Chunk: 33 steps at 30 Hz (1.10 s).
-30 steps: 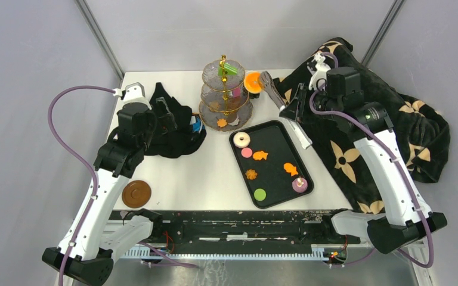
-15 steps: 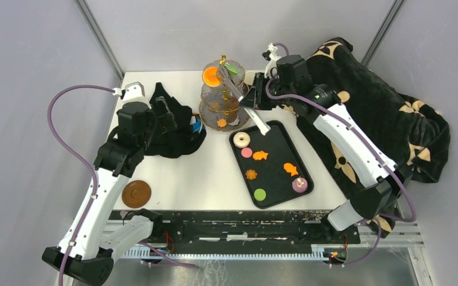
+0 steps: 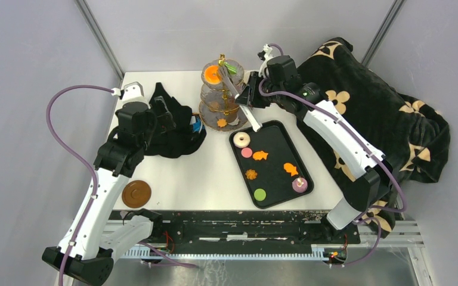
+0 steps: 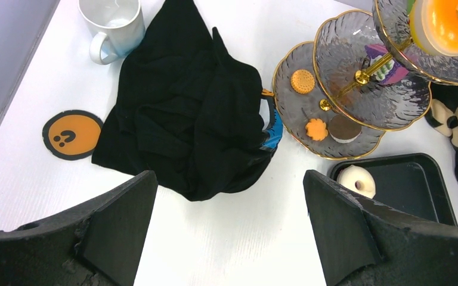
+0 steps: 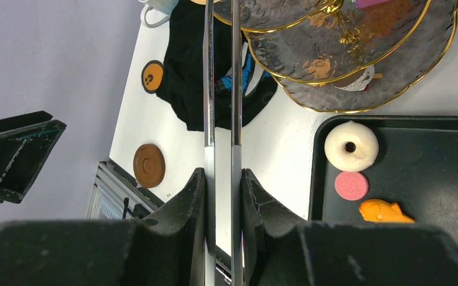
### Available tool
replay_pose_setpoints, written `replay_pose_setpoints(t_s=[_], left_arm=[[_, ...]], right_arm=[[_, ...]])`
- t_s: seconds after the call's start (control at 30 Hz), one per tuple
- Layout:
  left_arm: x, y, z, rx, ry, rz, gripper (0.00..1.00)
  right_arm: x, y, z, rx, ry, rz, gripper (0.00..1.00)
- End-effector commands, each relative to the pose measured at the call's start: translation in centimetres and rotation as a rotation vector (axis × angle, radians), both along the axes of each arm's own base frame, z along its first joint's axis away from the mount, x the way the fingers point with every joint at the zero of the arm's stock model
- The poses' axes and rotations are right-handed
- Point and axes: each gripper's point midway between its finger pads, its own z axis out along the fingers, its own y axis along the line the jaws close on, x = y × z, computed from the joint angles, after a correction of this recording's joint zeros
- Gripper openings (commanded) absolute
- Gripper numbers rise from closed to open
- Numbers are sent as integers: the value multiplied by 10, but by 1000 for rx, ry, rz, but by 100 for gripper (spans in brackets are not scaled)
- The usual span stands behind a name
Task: Serve the afternoon tea
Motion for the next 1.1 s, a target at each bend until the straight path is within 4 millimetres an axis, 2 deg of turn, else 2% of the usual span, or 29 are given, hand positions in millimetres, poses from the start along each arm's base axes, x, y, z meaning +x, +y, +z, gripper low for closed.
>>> replay_pose_setpoints(t_s=[0.0, 0.3, 0.63, 0.7, 0.9, 1.07], left_arm=[[3, 8, 17, 34, -50, 19, 99], [3, 9, 17, 42, -50, 21, 99], [3, 8, 18, 35, -53, 18, 99], [3, 8, 19, 34, -54, 16, 99], [2, 7, 21, 29, -59, 13, 99], [1, 6, 21, 19, -60, 6, 99]], right_arm=[[14, 9, 28, 73, -90, -25, 1], [16, 18, 12, 71, -58, -20, 3], [7, 15, 14, 67, -64, -20, 40], [6, 14, 15, 68, -65, -23, 45], [0, 8, 23, 77, -83, -27, 46], [-6, -4, 33, 68, -116, -56, 47]])
